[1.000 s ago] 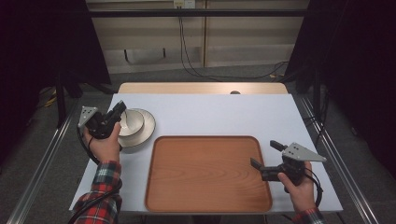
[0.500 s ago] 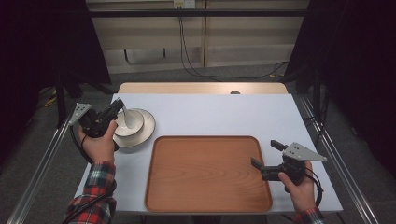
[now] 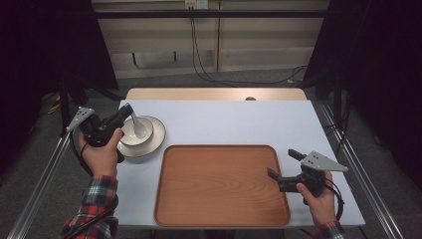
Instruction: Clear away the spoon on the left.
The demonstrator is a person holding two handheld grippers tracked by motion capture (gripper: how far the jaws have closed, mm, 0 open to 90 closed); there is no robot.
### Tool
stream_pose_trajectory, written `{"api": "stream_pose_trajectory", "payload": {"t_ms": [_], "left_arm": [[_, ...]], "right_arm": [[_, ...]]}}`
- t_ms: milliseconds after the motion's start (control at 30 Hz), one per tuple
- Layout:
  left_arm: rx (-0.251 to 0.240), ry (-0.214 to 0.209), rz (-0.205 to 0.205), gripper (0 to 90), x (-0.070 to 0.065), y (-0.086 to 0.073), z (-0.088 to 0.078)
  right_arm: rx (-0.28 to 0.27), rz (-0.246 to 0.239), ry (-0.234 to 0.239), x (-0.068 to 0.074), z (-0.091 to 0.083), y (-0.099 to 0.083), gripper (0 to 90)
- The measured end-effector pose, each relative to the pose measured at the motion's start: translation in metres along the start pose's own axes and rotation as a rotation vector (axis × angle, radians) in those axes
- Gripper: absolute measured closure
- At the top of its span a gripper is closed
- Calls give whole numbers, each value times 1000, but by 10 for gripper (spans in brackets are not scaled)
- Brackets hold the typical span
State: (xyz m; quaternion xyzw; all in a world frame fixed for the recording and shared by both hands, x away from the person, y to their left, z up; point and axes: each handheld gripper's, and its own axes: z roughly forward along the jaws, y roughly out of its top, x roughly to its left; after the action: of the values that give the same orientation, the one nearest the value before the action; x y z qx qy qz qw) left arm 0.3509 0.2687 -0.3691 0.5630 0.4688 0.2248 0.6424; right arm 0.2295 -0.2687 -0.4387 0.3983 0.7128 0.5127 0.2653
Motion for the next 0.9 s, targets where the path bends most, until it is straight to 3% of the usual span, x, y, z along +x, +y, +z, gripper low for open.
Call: {"api": "stream_pose_trajectory", "payload": {"t_ms": [167,400,700,767,900], "left_arm": [[7,-15,-5,854,-7,6,-6],[38,-48,19,854,-15,11,-13],[43,-87,12,854,-28,16,-11],[61,-98,31,854,-31,18,-11],[64,-128,12,854,-38,17,-9]], "right_arm": [[0,-1,1,0,2,1,19],[-8,17,-3,-4,1,2,20],[-2,8,-4,-4,3,2,20],[-5,8,-5,-4,2,2,20],[-6,10,-1,-4,3,2,21]]}}
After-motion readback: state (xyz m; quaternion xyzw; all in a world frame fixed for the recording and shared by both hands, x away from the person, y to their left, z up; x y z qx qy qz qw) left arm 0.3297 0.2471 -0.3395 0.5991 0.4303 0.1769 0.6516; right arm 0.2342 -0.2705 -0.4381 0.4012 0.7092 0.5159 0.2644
